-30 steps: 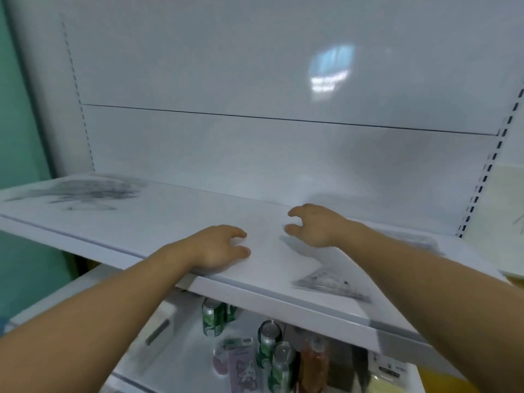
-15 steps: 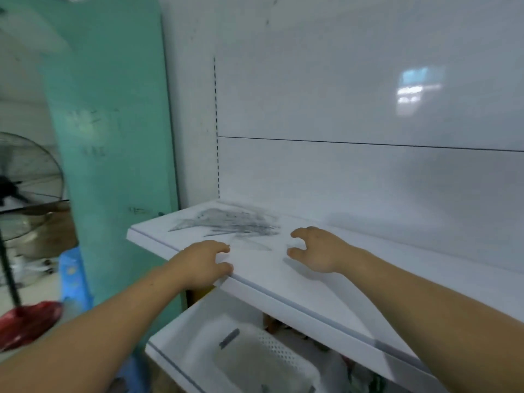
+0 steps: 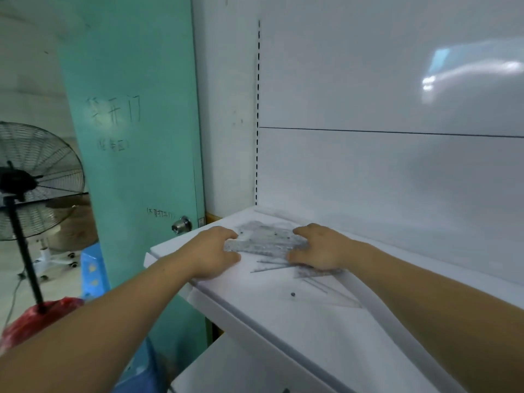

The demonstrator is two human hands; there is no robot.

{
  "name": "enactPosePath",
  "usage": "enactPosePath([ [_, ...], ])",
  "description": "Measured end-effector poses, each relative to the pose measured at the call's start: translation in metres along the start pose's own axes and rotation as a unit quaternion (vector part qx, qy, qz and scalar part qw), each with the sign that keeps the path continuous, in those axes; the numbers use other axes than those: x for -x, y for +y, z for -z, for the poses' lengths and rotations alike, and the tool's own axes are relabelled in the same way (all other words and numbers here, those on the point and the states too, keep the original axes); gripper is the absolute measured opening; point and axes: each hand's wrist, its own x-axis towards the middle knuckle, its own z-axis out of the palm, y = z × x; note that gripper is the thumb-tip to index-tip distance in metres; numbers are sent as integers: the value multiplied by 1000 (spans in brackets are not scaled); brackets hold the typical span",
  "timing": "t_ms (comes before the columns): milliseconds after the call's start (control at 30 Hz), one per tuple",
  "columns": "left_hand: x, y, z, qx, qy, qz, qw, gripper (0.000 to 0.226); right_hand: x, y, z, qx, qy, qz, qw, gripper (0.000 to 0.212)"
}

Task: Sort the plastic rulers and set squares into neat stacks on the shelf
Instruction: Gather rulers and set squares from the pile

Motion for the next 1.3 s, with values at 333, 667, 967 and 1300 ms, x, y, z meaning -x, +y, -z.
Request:
enactPosePath([
  [333,-63,-17,7,-33,-46,-114,992,46,-32,-3,16,-33,15,0,999,44],
  [667,-70,-31,10,-61,-43,-281,957,38,19,-26,-3,-79,85,-188,975,78],
  [967,-60,-55,15,15,-53,-252,966,49,66,-31,-8,-16,73,-291,954,51],
  [1300,-60,-34,14,56,-24,-255,965,46,102,-36,4,-7,137,-258,956,39],
])
